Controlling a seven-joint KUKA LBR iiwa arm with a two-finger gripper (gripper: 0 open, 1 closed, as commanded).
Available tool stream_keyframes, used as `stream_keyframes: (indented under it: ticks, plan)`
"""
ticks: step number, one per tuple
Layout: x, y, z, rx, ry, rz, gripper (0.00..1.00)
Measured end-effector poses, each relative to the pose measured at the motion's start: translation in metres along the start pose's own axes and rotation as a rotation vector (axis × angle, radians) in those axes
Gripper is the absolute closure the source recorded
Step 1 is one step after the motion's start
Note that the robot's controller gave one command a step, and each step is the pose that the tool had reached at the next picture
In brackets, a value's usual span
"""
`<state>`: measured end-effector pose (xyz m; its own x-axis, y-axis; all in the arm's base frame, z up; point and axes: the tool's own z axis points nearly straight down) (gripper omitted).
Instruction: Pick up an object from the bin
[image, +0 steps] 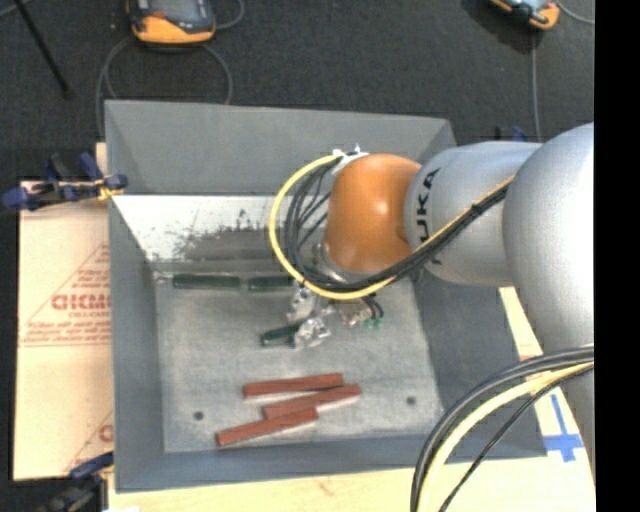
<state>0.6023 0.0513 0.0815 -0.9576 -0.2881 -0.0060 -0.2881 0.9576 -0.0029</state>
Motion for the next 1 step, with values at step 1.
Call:
stream_keyframes:
  ticks: [1]
  plan:
    - [-0.0092,0.0094,-0.195,-0.002,0.004,-0.038,1.0]
